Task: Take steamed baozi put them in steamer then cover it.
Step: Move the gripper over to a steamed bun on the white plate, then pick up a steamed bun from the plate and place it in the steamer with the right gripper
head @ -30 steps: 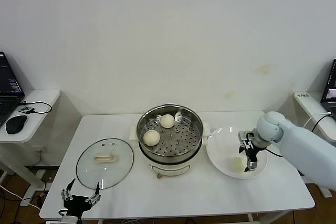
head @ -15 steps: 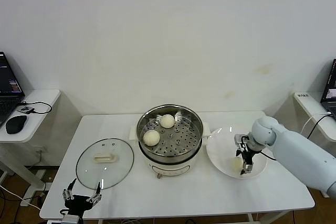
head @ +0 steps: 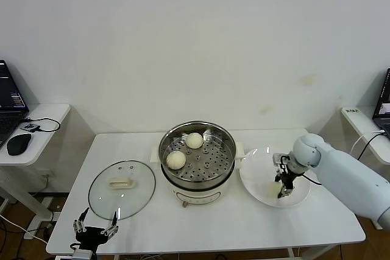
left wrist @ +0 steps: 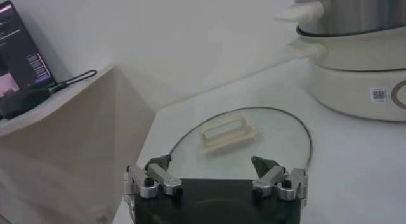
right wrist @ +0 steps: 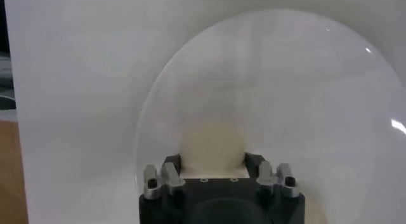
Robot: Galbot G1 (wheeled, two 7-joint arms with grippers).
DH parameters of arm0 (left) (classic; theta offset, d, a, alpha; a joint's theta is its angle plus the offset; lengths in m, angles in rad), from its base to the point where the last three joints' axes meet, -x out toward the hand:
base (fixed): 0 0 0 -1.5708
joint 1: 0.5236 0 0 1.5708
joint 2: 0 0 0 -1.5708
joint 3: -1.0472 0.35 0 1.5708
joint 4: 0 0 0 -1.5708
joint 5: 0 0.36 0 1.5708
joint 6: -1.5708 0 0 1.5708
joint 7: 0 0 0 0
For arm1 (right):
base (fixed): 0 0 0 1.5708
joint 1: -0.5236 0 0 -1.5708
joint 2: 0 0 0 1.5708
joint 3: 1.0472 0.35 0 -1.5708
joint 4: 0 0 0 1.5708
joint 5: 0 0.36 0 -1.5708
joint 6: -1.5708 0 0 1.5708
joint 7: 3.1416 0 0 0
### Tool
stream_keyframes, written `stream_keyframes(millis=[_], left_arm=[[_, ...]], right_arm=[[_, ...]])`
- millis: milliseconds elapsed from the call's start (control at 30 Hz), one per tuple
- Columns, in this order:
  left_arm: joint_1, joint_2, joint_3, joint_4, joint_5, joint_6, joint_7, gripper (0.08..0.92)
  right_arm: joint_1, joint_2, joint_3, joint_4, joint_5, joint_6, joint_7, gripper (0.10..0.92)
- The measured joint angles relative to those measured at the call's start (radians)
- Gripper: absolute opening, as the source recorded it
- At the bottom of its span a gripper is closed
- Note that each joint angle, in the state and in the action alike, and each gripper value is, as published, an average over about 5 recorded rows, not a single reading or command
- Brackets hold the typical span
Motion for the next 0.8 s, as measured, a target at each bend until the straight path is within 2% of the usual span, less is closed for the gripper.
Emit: stream_keyframes(millis=[367, 800], left_arm=[[-0.019, 0.004, 0.005, -0.005, -0.003, -0.001, -0.004, 0.823], [-0.032, -0.002, -0.018, -0.013, -0.013, -0.012, -0.018, 0.823]], right_arm=[[0.207, -0.016, -0.093, 0.027, 0.109, 0.001, -0.035, 0.581], [0.587, 0.164, -0.283, -0.011, 0.314, 0.151, -0.099, 0.543]])
